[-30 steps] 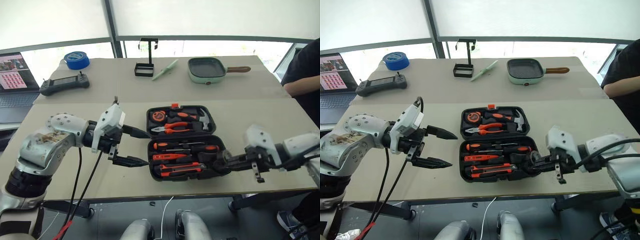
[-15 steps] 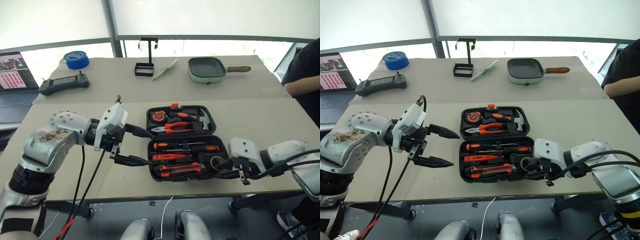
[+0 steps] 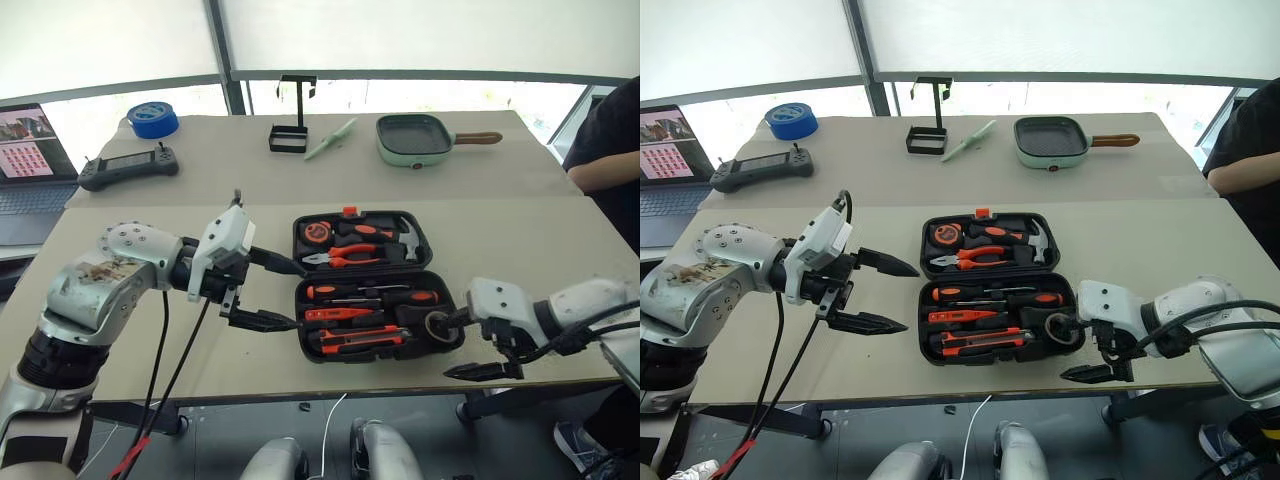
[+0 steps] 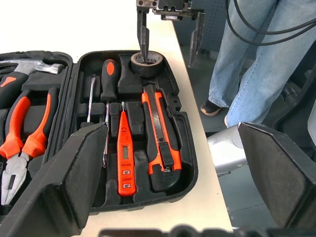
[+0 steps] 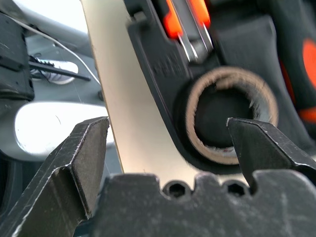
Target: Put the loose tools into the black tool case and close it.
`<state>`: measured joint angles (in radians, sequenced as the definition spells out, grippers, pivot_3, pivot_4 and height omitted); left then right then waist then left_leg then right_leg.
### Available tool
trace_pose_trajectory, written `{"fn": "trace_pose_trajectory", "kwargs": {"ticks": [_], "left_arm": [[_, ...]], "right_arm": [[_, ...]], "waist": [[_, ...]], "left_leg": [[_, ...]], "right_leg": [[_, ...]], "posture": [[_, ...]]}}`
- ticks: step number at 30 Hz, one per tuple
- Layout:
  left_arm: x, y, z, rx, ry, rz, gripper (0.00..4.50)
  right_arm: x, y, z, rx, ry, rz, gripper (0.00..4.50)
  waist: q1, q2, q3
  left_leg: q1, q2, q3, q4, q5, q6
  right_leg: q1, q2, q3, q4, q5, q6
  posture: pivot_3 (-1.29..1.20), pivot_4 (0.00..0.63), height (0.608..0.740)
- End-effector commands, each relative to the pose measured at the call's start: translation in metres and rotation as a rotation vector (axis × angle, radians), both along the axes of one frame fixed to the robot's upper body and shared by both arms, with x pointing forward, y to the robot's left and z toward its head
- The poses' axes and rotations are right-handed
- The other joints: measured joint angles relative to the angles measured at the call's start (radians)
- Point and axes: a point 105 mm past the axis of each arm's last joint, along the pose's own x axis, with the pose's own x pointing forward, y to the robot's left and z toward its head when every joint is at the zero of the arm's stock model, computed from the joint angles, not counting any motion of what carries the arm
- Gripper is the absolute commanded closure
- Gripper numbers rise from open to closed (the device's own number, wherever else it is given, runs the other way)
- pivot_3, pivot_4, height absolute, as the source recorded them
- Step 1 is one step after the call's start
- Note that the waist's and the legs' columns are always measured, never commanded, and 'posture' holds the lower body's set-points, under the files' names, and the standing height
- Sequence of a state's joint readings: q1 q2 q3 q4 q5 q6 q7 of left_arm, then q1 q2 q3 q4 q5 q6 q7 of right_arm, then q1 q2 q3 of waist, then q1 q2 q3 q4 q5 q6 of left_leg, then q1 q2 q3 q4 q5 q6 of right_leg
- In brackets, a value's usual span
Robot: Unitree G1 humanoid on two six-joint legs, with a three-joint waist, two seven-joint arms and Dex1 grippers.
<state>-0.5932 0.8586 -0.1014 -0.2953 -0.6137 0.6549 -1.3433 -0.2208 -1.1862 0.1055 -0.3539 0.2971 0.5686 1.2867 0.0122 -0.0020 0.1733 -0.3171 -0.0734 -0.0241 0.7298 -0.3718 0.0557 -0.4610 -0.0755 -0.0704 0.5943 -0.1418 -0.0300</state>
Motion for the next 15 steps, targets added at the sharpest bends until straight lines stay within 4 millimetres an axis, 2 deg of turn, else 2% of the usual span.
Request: {"fn": "trace_pose_trajectory", "kwargs": {"ticks": [1, 3, 7, 9, 11, 13, 15], "left_arm": [[0.002, 0.000, 0.010, -0.008, -0.061, -0.002, 0.00], [0.003, 0.000, 0.010, -0.007, -0.064, -0.001, 0.00], [0.004, 0.002, 0.006, -0.001, -0.059, 0.016, 0.00], [0.014, 0.009, -0.003, 0.008, -0.035, 0.113, 0.00], [0.028, 0.023, -0.015, 0.030, -0.052, 0.229, 0.00], [0.038, 0.037, -0.024, 0.040, -0.073, 0.340, 0.53], [0.048, 0.051, -0.037, 0.054, -0.062, 0.462, 1.10]], "right_arm": [[-0.001, -0.001, 0.009, -0.006, -0.015, 0.019, 0.08], [-0.002, 0.000, 0.013, 0.002, -0.016, 0.026, 0.08], [0.003, 0.018, 0.040, 0.181, -0.063, 0.013, 0.08], [0.005, 0.024, 0.061, 0.319, -0.079, -0.023, 0.08], [0.012, 0.019, 0.074, 0.413, -0.118, -0.101, 0.08], [0.022, 0.006, 0.077, 0.461, -0.140, -0.229, 0.60], [0.032, -0.012, 0.070, 0.456, -0.164, -0.339, 1.14]], "waist": [[0.000, 0.000, 0.000], [0.000, 0.000, 0.000], [0.000, 0.000, 0.000], [-0.001, 0.000, 0.000], [0.000, 0.000, 0.000], [0.000, 0.000, 0.000], [0.001, 0.000, 0.000]], "left_leg": [[0.000, 0.000, 0.000, 0.000, 0.000, 0.000], [0.000, 0.000, 0.000, 0.000, 0.000, 0.000], [0.000, 0.000, 0.000, 0.000, 0.000, 0.000], [0.000, 0.000, 0.000, 0.000, 0.000, 0.000], [0.000, 0.000, 0.000, 0.000, 0.000, 0.000], [0.000, 0.000, 0.000, 0.000, 0.000, 0.000], [0.000, 0.000, 0.000, 0.000, 0.000, 0.000]], "right_leg": [[0.000, 0.000, 0.000, 0.000, 0.000, 0.000], [0.000, 0.000, 0.000, 0.000, 0.000, 0.000], [0.000, 0.000, 0.000, 0.000, 0.000, 0.000], [0.000, 0.000, 0.000, 0.000, 0.000, 0.000], [0.000, 0.000, 0.000, 0.000, 0.000, 0.000], [0.000, 0.000, 0.000, 0.000, 0.000, 0.000], [0.000, 0.000, 0.000, 0.000, 0.000, 0.000]], "posture": [[0.00, 0.150, 0.740], [0.00, 0.150, 0.740], [0.00, 0.150, 0.740], [0.00, 0.150, 0.740], [0.00, 0.150, 0.740], [0.00, 0.150, 0.740], [0.00, 0.150, 0.740]]}}
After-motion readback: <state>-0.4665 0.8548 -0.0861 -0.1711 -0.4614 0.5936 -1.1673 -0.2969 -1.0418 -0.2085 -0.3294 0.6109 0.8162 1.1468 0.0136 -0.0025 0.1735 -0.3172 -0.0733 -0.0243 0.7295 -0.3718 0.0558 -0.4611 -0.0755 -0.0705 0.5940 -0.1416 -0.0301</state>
